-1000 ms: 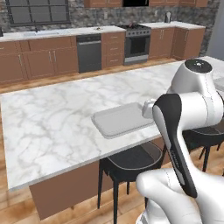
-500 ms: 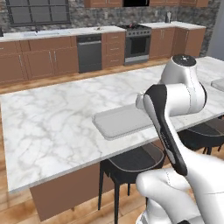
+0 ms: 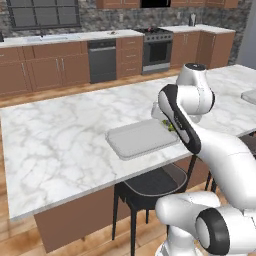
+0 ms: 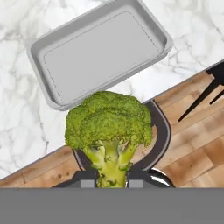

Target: Place the cold items (broccoli and lemon) from the fridge in one tupperware on the dining counter. Place the warm items (kebab skewer and hot dog) in the stove area in another tupperware.

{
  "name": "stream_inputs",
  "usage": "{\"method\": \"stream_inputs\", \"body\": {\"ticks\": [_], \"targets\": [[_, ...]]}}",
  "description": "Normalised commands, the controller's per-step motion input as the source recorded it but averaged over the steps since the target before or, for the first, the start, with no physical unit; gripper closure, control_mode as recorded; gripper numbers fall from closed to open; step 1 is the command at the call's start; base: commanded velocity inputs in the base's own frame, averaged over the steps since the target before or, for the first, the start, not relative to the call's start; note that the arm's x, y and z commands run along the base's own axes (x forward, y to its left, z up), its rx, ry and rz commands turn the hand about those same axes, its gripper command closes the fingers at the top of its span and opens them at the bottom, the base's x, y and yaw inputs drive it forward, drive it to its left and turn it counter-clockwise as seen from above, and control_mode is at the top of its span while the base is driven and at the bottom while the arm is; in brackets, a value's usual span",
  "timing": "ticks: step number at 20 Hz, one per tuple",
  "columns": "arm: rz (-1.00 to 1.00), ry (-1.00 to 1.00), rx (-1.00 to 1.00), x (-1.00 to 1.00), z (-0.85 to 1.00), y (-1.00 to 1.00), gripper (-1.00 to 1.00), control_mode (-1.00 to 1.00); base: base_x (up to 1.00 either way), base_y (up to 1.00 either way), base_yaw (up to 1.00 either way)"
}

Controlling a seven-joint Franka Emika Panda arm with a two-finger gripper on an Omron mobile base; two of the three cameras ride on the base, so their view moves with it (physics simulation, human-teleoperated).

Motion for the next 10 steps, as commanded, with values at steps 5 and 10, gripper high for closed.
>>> {"method": "stream_inputs", "body": {"ticks": [5, 10], "targets": [[0.0, 0.12, 0.01, 1.0, -0.31, -0.04, 1.0, -1.0, 0.0, 0.0, 0.0], [-0.06, 0.01, -0.15, 1.0, -0.4, 0.25, 1.0, -1.0, 0.0, 0.0, 0.0]]}}
